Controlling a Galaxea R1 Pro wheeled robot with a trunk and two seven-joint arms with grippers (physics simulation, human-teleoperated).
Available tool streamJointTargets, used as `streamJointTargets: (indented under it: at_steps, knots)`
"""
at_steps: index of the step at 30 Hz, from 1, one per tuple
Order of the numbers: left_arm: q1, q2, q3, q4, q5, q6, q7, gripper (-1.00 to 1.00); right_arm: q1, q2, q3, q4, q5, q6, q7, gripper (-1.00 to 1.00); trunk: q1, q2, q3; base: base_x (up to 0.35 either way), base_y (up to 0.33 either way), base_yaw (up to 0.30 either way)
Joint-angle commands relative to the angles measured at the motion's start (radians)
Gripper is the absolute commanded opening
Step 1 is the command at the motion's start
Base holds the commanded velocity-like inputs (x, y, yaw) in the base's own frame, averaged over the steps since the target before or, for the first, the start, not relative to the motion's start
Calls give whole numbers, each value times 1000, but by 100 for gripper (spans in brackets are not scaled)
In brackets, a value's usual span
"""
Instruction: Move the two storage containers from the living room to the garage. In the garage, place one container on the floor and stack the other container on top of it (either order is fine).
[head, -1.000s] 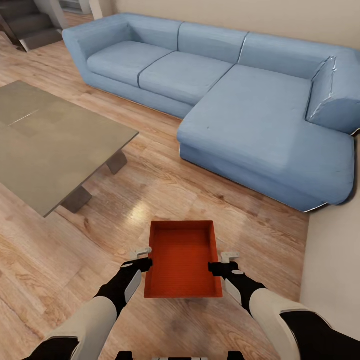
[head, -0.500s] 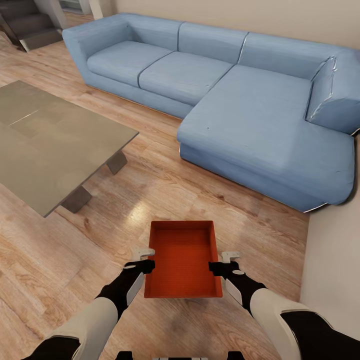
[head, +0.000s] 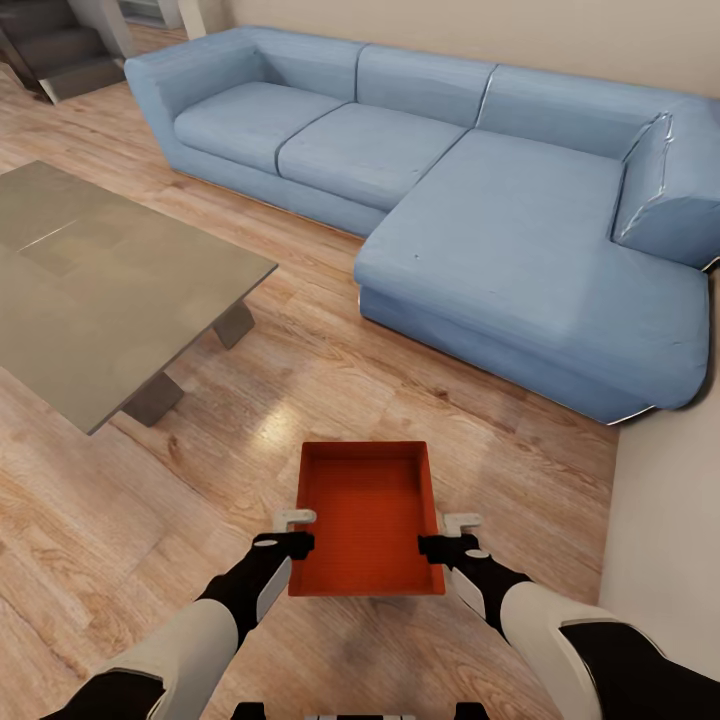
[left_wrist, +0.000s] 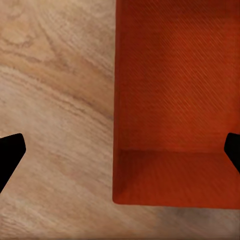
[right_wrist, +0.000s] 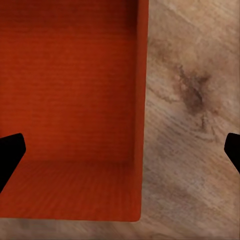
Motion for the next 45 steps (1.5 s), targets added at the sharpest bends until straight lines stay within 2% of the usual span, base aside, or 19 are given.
streamJointTargets:
  at_steps: [1,9,45]
  knots:
    - [0,1,-8,-1,11,5,8,100,-1,0,3,2,0,-3,-4,100,0,0,0,0,0,0]
    - [0,1,-7,-9,14,7,16,100,-1,0,3,6,1,-3,-5,100,0,0,0,0,0,0]
    - [0,8,-4,-14,15,8,17,100,0,4,3,6,1,-3,0,100,138,-252,-113,0,0,0]
